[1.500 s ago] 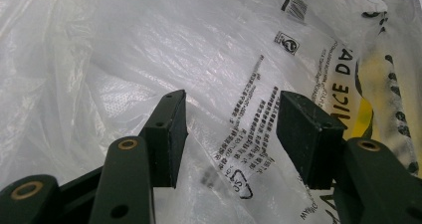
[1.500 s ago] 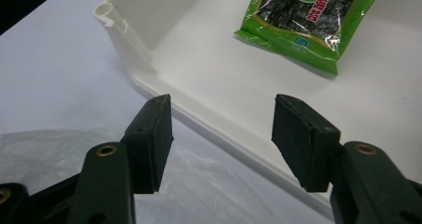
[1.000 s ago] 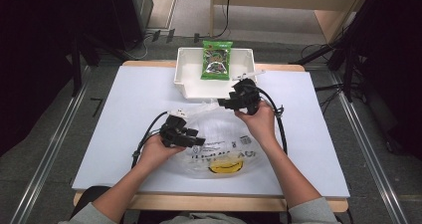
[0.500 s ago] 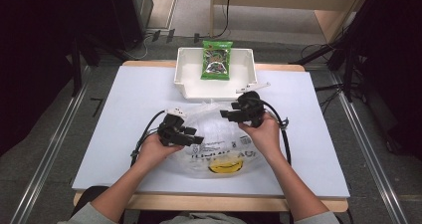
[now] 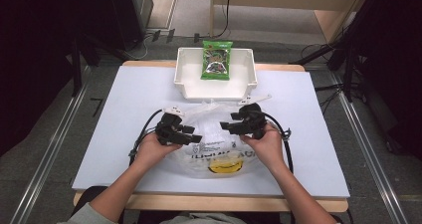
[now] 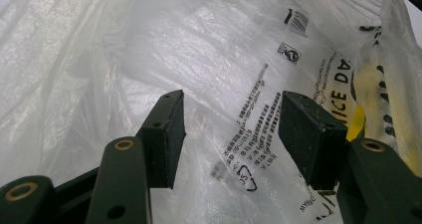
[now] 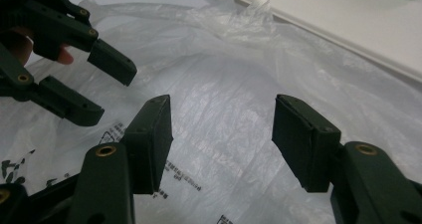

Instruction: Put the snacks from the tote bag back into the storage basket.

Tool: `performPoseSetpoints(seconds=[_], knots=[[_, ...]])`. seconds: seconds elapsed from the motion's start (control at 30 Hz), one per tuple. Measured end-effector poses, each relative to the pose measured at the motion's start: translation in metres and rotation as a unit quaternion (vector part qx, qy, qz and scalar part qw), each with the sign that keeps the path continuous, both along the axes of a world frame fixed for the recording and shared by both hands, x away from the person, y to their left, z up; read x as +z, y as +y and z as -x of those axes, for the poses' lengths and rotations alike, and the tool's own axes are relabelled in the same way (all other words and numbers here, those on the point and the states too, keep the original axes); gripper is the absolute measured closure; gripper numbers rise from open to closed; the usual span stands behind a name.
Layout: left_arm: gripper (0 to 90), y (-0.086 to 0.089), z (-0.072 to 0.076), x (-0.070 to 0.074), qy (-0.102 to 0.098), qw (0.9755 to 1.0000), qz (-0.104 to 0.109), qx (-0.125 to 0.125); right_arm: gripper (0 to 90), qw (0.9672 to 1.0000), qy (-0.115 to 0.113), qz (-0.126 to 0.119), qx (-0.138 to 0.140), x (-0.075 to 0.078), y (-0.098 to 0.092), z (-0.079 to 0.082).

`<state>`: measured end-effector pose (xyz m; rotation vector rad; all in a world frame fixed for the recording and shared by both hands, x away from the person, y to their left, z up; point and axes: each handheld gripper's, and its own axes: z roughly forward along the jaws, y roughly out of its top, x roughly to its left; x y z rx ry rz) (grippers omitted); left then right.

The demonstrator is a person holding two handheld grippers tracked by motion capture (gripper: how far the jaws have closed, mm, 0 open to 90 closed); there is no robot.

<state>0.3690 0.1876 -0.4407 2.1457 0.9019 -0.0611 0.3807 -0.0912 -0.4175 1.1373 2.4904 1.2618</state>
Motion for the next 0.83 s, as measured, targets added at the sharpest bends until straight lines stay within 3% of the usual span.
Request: performPoseSetpoints(seconds=[0.83], knots=[[44.7,0.0006,0.0006,0.0026,-0.005,0.9999,0.012,-0.005,40.6,0.9997,0.017,-0.005,0.020,-0.0070,0.0004,-0.0004]])
